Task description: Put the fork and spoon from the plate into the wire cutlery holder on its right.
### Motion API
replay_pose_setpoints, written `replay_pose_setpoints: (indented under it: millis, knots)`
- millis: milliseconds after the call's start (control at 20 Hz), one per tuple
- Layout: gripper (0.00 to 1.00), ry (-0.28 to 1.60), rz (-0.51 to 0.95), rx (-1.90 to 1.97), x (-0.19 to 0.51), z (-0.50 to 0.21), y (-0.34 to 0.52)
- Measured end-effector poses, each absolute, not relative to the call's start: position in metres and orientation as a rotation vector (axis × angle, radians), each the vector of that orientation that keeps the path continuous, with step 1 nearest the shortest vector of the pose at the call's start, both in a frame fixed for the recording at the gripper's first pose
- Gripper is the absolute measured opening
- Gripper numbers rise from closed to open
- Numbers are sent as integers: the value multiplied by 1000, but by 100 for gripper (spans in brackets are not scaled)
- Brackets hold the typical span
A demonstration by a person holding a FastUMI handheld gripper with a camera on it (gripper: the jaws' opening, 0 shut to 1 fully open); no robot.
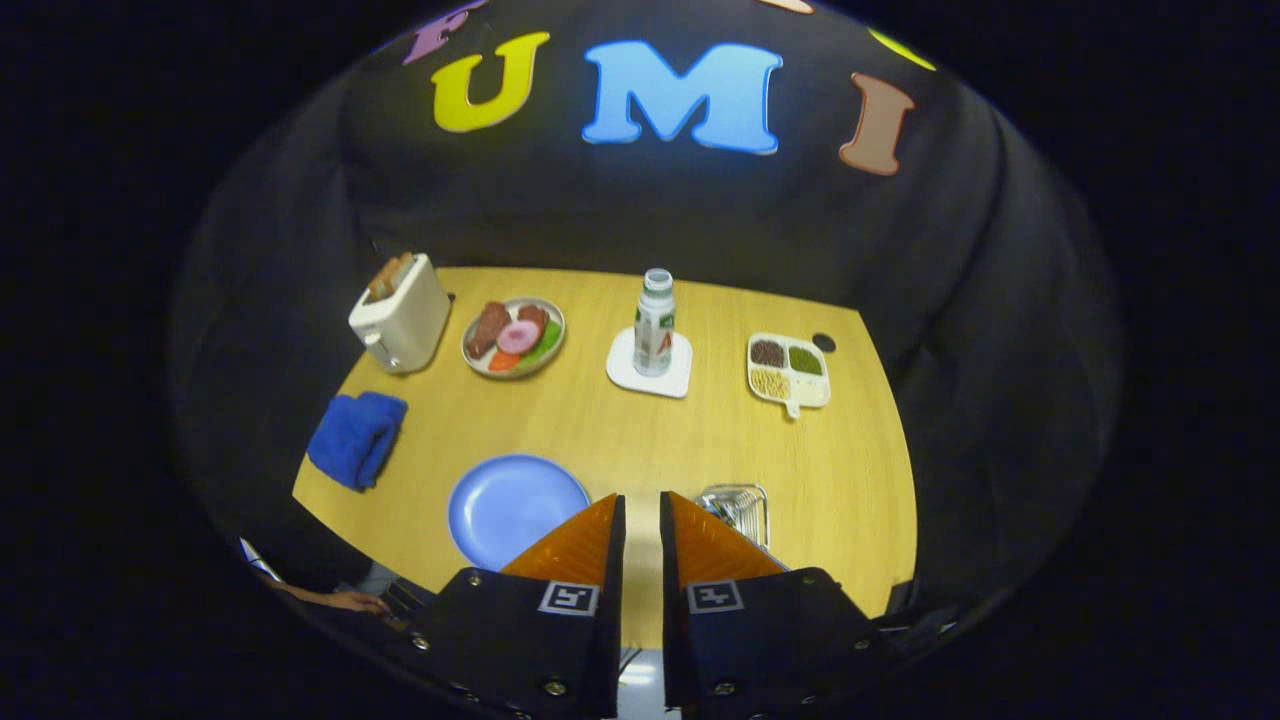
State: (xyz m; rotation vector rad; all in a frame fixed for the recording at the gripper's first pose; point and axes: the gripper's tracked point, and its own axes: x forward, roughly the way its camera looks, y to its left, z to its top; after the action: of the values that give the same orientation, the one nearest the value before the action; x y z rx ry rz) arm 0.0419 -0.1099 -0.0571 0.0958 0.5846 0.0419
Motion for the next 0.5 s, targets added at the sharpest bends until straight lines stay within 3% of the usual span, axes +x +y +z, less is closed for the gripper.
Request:
replay_pose_setpoints:
  millis: [250, 400, 500]
  knots:
    - [18, 202, -18, 96, 16, -19, -75]
    - [19, 89, -23, 111, 6, -7, -50]
    - [39, 78, 4, 79, 8, -7, -30]
